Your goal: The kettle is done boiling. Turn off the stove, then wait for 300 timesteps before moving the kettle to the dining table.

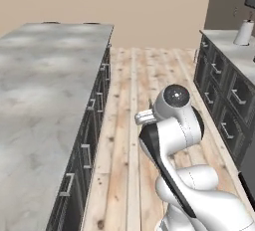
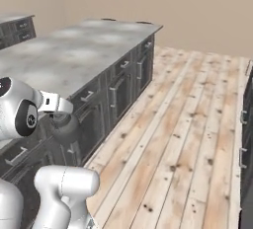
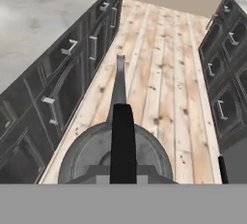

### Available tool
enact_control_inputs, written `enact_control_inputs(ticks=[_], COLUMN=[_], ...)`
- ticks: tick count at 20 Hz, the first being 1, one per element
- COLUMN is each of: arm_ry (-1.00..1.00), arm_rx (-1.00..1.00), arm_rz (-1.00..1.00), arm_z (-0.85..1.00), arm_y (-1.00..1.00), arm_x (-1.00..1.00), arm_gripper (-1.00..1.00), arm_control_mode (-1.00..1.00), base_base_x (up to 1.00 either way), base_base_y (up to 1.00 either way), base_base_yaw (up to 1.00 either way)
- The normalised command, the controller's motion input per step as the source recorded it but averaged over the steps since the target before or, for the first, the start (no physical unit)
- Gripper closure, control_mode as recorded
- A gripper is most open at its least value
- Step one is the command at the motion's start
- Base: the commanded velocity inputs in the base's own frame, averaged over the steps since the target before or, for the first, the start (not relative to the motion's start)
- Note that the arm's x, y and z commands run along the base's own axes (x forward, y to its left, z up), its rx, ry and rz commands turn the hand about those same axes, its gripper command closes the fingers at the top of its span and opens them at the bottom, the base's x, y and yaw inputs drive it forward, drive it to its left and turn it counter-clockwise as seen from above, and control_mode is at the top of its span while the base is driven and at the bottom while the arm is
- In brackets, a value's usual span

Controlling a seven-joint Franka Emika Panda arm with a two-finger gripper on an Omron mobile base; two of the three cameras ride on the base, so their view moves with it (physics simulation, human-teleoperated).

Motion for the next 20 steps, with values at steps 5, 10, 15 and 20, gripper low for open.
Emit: enact_control_inputs(ticks=[5,10,15,20], arm_ry=[0.00,0.00,0.00,0.00], arm_rx=[0.00,0.00,0.00,0.00], arm_rz=[0.00,0.00,0.00,0.00], arm_z=[0.00,0.00,0.00,0.00], arm_y=[0.00,0.00,0.00,0.00], arm_x=[0.00,0.00,0.00,0.00], arm_gripper=[1.00,1.00,1.00,1.00], arm_control_mode=[1.00,1.00,1.00,1.00], base_base_x=[0.83,0.87,0.86,0.86], base_base_y=[-0.51,-0.51,-0.54,-0.55], base_base_yaw=[0.17,0.18,0.20,0.20])
